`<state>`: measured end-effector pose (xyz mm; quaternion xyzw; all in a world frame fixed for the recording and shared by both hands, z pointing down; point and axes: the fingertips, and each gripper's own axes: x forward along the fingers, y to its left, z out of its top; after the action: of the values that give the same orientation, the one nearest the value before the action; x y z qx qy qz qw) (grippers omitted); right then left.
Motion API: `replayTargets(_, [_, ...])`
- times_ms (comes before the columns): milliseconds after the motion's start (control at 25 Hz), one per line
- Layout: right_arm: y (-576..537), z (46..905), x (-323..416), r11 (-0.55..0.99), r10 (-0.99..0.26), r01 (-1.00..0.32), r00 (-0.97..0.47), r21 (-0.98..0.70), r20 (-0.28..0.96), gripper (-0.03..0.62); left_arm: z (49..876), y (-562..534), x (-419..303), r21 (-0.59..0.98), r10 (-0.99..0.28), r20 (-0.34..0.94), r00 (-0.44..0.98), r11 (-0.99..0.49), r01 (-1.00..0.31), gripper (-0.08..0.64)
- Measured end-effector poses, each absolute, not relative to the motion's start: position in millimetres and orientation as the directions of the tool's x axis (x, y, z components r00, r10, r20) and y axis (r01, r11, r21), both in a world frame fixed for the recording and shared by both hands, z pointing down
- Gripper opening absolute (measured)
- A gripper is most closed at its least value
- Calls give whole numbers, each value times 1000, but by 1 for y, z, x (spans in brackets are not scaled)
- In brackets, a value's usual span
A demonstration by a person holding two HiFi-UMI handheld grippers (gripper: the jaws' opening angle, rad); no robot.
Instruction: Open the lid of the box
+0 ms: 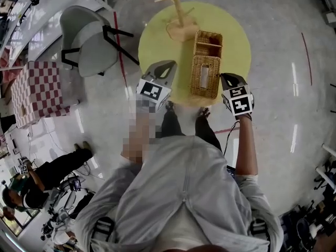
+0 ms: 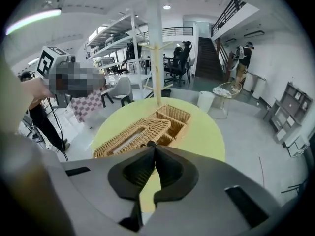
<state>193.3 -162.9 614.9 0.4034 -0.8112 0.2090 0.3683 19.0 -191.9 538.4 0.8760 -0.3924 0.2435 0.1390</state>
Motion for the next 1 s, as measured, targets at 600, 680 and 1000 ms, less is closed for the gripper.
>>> replayTargets(600, [-178,537,63,626,-578,-779,-435,33,690,25,519,-218,-76,65,-632,456,626,-678,-732,29])
replayTargets(680, [-180,539,41,644,-565,-765,-453,25,689,25,519,-220,-89,66,-634,453,627,-677,-733,29])
replayTargets(1000, [-181,582,-26,710,-475,-705,-478,0,739,25,535,-220,-131,86,-633,470,615,-660,-746,29])
